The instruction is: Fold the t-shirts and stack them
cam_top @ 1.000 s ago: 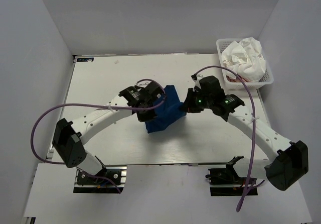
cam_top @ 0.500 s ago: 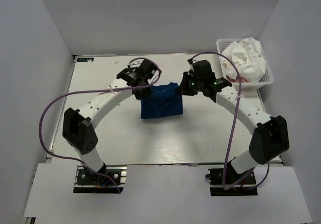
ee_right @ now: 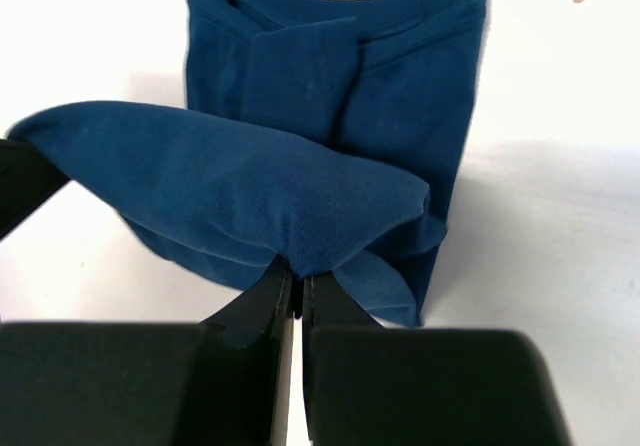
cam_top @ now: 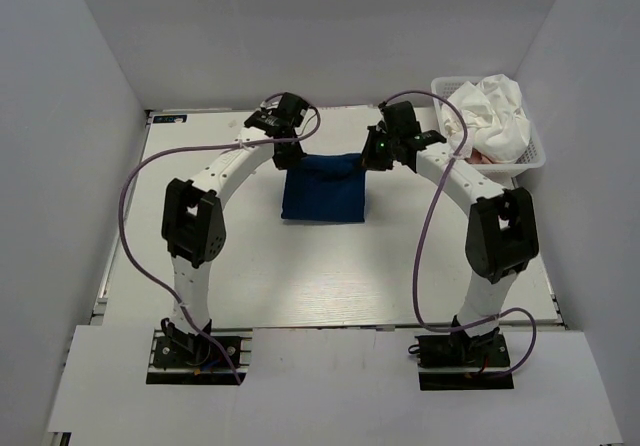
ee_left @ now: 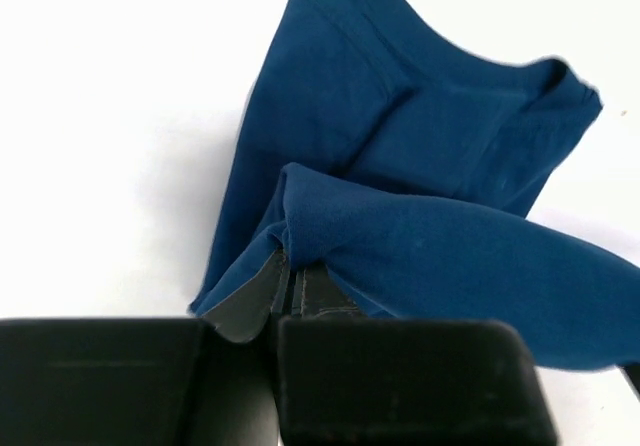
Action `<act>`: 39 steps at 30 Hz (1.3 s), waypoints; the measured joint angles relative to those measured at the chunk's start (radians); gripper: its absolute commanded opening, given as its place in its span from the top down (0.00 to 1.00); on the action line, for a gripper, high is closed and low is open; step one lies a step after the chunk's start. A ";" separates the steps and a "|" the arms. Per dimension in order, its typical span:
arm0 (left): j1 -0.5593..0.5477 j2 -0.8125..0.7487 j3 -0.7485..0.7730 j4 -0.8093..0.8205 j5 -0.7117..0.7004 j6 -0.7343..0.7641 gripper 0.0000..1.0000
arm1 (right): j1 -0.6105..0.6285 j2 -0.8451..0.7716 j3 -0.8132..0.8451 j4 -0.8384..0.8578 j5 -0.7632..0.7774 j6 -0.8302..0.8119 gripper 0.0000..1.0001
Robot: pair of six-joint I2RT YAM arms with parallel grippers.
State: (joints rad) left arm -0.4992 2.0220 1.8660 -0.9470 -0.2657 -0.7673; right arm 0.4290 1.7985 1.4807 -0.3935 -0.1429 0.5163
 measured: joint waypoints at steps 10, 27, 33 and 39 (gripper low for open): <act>0.052 0.235 0.189 0.119 0.094 0.077 0.69 | -0.056 0.220 0.117 0.001 -0.014 0.028 0.81; 0.083 0.156 -0.033 0.360 0.240 0.169 0.00 | -0.069 0.109 0.001 0.148 -0.073 0.021 0.10; 0.072 0.128 -0.060 0.473 0.319 0.184 0.00 | -0.047 0.114 -0.032 0.356 -0.176 0.081 0.10; 0.071 0.242 0.029 0.582 0.366 0.197 0.00 | -0.075 0.287 -0.031 0.536 -0.182 0.196 0.10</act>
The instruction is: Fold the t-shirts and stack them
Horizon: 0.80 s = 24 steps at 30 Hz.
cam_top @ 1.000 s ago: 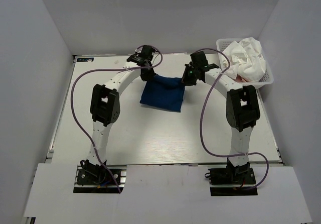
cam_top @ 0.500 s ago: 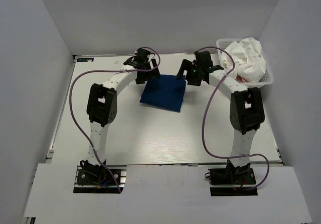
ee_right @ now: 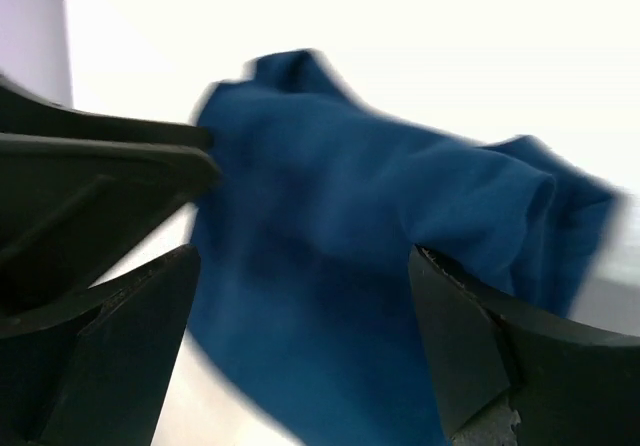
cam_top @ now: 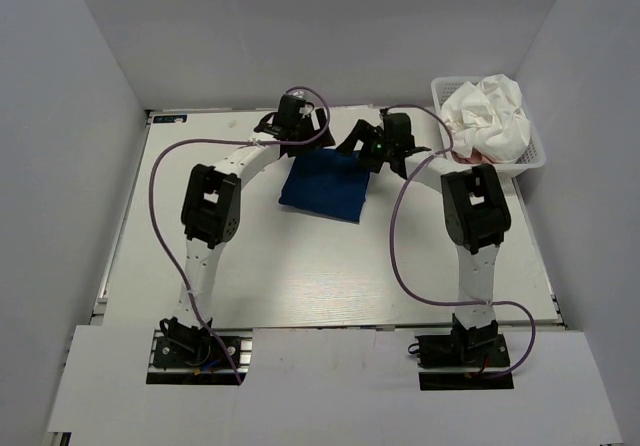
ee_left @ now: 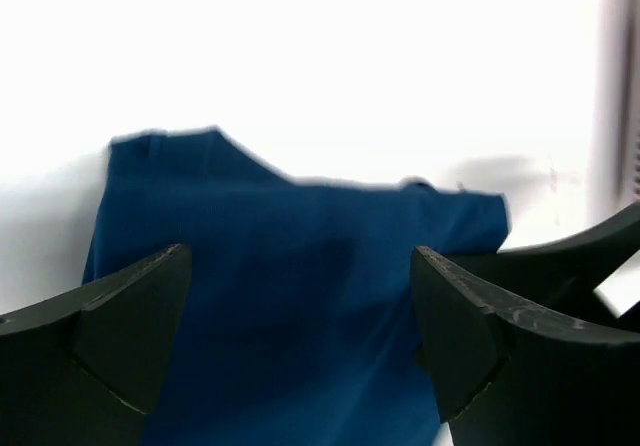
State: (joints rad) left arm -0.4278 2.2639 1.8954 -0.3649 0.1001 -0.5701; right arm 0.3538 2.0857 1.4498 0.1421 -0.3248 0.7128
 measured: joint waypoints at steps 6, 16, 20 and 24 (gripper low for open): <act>0.005 0.179 0.126 0.053 0.030 0.007 0.00 | -0.036 0.099 -0.020 0.114 -0.001 0.112 0.10; 0.008 0.174 0.126 0.050 0.000 0.015 0.00 | -0.070 0.124 -0.005 0.151 -0.086 0.097 0.10; 0.005 0.101 0.073 0.031 -0.043 0.029 0.00 | -0.061 0.044 -0.006 0.031 -0.053 -0.012 0.10; -0.001 -0.098 -0.116 0.062 -0.064 0.038 0.00 | -0.045 -0.140 -0.090 -0.025 -0.036 -0.090 0.10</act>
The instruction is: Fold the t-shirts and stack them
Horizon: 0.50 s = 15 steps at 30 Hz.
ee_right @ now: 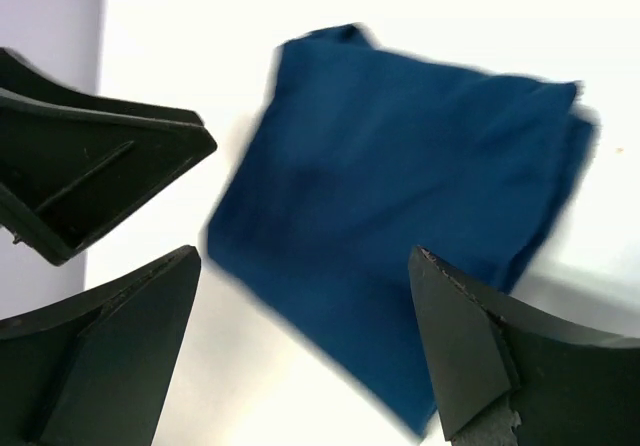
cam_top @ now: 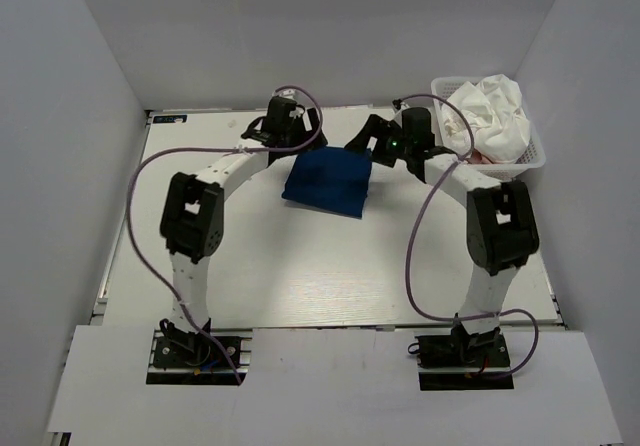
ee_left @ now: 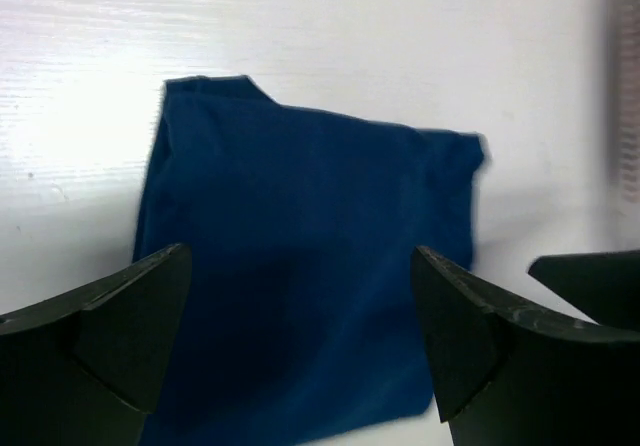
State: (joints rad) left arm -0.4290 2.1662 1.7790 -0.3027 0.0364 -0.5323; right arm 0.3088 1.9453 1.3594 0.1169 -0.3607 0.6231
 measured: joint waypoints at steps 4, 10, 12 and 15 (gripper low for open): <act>-0.013 -0.245 -0.278 0.102 0.045 -0.018 0.00 | 0.043 -0.158 -0.147 0.060 -0.029 -0.003 0.10; -0.032 -0.269 -0.449 0.181 0.130 -0.040 0.00 | 0.085 -0.109 -0.319 0.126 -0.099 0.035 0.10; -0.035 -0.214 -0.465 0.165 0.130 -0.044 0.00 | 0.081 -0.073 -0.360 0.124 -0.105 0.042 0.10; -0.029 -0.163 -0.457 0.152 0.124 -0.051 0.00 | 0.069 -0.066 -0.393 0.159 -0.129 0.055 0.10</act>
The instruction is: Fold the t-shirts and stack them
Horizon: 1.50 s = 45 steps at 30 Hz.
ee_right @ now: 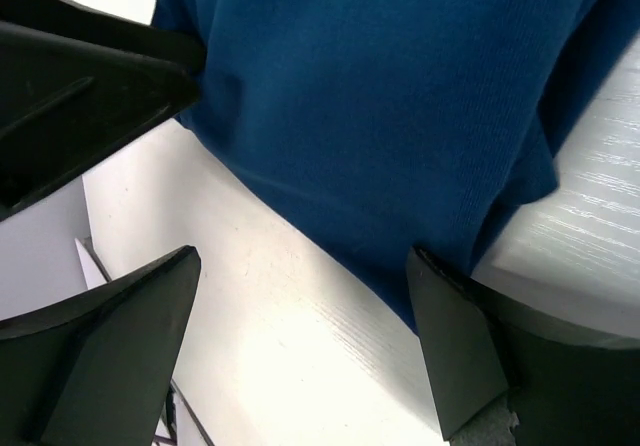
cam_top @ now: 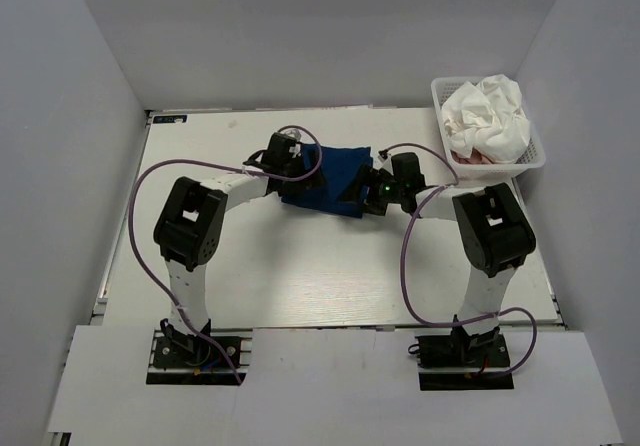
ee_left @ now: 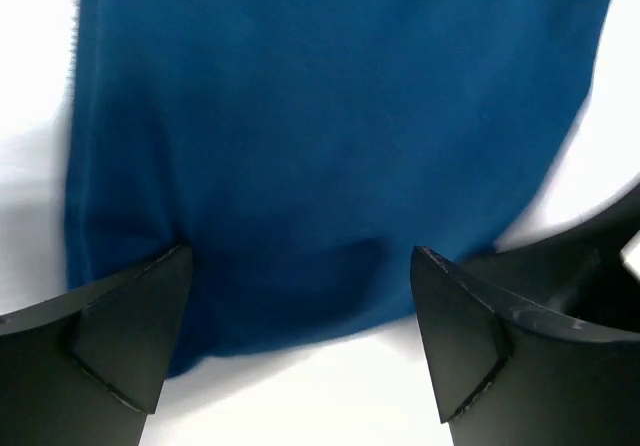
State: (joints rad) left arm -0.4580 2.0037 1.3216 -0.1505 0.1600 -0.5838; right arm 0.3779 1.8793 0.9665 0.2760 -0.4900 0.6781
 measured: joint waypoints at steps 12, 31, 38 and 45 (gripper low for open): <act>0.006 -0.092 0.010 -0.150 -0.124 0.027 0.00 | -0.006 -0.085 -0.021 -0.090 0.045 -0.061 0.10; 0.043 0.243 0.438 -0.415 -0.315 0.177 0.38 | -0.012 -0.382 -0.021 -0.376 0.287 -0.241 0.10; 0.043 0.241 0.415 -0.344 -0.208 0.212 1.00 | -0.017 -0.386 -0.021 -0.400 0.342 -0.262 0.10; 0.039 0.241 0.423 -0.350 -0.307 0.239 1.00 | -0.027 -0.384 -0.021 -0.401 0.363 -0.270 0.10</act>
State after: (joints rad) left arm -0.4187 2.2444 1.7447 -0.5007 -0.1467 -0.3450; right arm 0.3504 1.4956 0.9459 -0.1249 -0.1272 0.4076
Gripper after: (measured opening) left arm 0.022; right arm 0.904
